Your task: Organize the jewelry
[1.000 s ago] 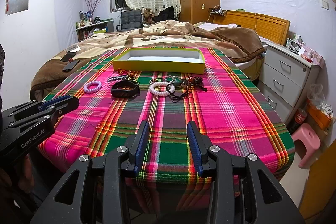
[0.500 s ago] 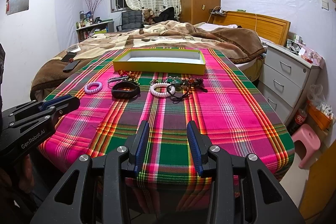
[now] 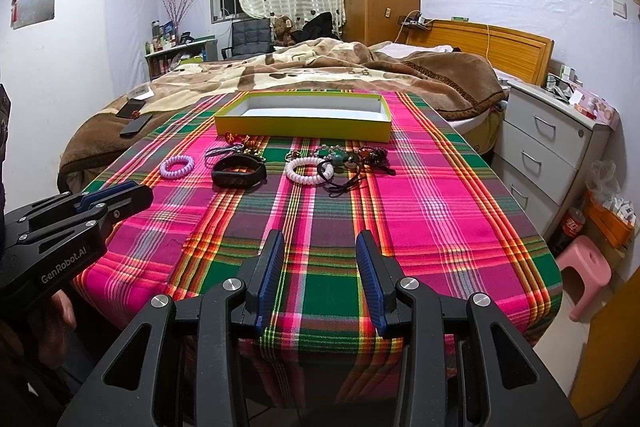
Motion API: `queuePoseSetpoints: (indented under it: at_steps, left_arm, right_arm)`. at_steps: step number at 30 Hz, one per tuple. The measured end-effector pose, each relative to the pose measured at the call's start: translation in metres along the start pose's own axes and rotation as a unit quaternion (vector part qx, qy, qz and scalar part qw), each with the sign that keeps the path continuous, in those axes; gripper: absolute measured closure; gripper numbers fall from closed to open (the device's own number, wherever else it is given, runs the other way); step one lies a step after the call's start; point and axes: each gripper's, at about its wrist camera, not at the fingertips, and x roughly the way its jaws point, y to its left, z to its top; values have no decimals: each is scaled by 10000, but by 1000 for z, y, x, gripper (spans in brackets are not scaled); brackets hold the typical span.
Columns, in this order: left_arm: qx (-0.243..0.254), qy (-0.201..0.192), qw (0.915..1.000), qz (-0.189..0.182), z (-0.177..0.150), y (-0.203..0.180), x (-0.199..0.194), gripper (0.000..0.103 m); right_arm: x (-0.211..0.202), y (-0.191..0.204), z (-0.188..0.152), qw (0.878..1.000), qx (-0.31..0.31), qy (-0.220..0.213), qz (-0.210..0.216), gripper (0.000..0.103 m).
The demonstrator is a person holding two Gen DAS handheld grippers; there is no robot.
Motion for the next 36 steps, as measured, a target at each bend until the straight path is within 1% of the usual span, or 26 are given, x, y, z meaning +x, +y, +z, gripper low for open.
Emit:
queuePoseSetpoints:
  at_steps: [5,10,14,20,30,36]
  left_arm:
    - [32,57,10000,-40,2,3,8,87]
    - [18,124,9999,-53,11,8,23,87]
    - [-46,336,9994,-11,20,14,42,87]
    - [-243,547,9982,57,32,26,69,87]
    - [-462,962,9943,75,48,42,109,87]
    - [-575,1123,9920,-25,54,46,128,87]
  right_arm:
    - [0,0,0,10000,-4,15,-3,65]
    - [8,0,5,10000,-41,49,-45,65]
    - [24,-5,17,9999,-47,90,-47,65]
    - [45,-17,29,9998,20,185,-50,65]
    - [91,-42,48,9978,327,578,23,65]
    - [122,-54,59,9947,511,885,100,65]
